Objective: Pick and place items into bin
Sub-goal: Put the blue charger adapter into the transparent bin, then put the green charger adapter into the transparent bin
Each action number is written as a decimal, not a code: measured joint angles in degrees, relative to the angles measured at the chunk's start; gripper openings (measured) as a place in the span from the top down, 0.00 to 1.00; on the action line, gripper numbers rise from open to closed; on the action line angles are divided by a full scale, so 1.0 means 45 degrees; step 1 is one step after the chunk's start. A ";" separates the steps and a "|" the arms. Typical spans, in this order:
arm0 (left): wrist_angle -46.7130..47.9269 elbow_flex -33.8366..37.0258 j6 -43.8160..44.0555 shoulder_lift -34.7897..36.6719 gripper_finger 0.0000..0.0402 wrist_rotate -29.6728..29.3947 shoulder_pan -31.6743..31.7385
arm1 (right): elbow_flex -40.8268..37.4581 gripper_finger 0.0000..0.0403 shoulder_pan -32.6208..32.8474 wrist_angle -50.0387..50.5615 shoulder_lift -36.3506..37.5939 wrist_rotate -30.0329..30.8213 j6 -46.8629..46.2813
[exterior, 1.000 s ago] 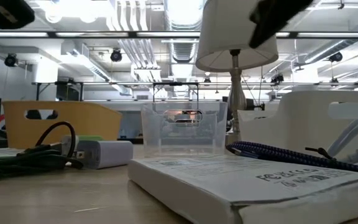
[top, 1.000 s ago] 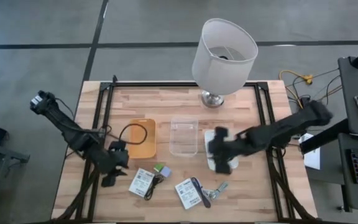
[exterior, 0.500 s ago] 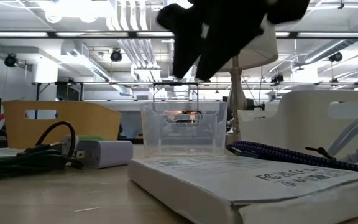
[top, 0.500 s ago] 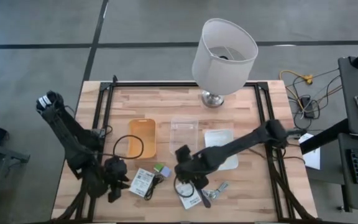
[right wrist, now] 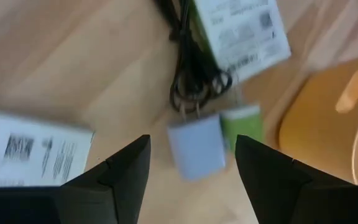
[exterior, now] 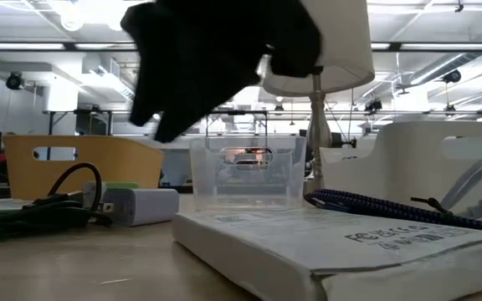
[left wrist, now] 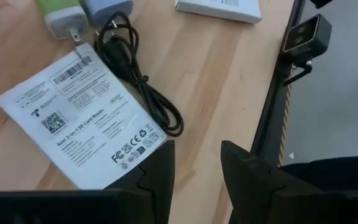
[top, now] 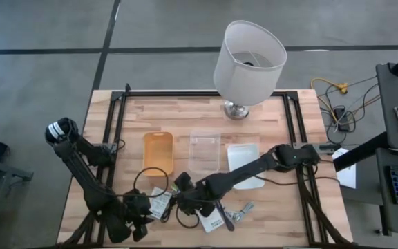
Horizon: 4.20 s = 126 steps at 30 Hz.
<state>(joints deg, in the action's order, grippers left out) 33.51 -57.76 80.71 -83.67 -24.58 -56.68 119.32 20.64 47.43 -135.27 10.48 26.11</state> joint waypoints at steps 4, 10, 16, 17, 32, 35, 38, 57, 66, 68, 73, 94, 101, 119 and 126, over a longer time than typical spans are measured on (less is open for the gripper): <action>0.0558 0.0011 0.0010 0.0666 0.72 -0.0185 -0.0231 | 0.0786 0.45 -0.0433 0.0095 -0.0735 -0.0930 0.0096; 0.2016 0.0011 0.0038 0.1724 0.72 -0.0704 -0.0628 | 0.1161 0.45 -0.0756 0.0565 -0.1431 -0.1013 0.0573; 0.3800 0.0011 0.0030 0.2000 0.72 -0.0733 -0.0643 | 0.0857 0.45 -0.1005 0.0661 -0.1431 -0.1142 0.0728; 0.3946 0.0012 0.0024 0.2000 0.72 -0.0724 -0.0643 | 0.0831 0.45 -0.1074 0.0609 -0.1431 -0.1305 0.0723; 0.4670 0.0375 -0.0005 0.2393 0.72 -0.0797 -0.0643 | 0.0259 0.45 -0.1773 0.0248 -0.1431 -0.3793 0.0236; 0.4664 0.0585 0.0006 0.2494 0.72 -0.0792 -0.0643 | 0.0065 0.45 -0.1706 -0.0088 -0.1412 -0.3814 -0.0072; 0.4664 0.0733 0.0291 0.2554 0.72 -0.0792 -0.0643 | -0.0090 0.45 -0.1626 -0.0539 -0.1412 -0.3804 -0.0262; 0.4655 0.0769 0.0316 0.2554 0.72 -0.0797 -0.0657 | 0.0855 0.51 -0.1564 0.1697 -0.0810 -0.3185 -0.4379; 0.4655 0.0786 0.0311 0.2554 0.72 -0.1364 -0.0657 | 0.1401 0.51 -0.1554 0.2511 0.1651 -0.2213 -0.7244; 0.4640 0.0764 0.0311 0.2554 0.72 -0.1451 -0.0657 | 0.1354 0.52 -0.1700 0.3953 0.1957 -0.0872 -0.7261; 0.4571 0.0764 0.0311 0.2554 0.72 -0.1676 -0.0657 | 0.0548 0.52 -0.2899 0.5399 0.2030 -0.0380 -0.7964; 0.3320 0.0818 0.0665 0.2000 0.72 -0.1977 -0.0657 | -0.1320 0.26 -0.3591 0.4426 0.1126 -0.1009 -0.6379; 0.3326 0.0822 0.0661 0.2062 0.72 -0.1975 -0.0657 | -0.1377 0.29 -0.2678 0.3304 0.1090 -0.0960 -0.6523; 0.3318 0.0822 0.0620 0.2077 0.72 -0.1967 -0.0657 | 0.0479 0.34 -0.1561 0.2170 0.1284 -0.1205 -0.0223; 0.3275 0.0822 0.0591 0.2078 0.72 -0.1967 -0.0657 | 0.0373 0.40 -0.1492 -0.0349 0.0730 -0.2308 0.0242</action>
<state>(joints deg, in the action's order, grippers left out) 48.25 -54.06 83.37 -74.32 -33.43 -59.64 120.99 13.93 45.86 -131.98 0.09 27.20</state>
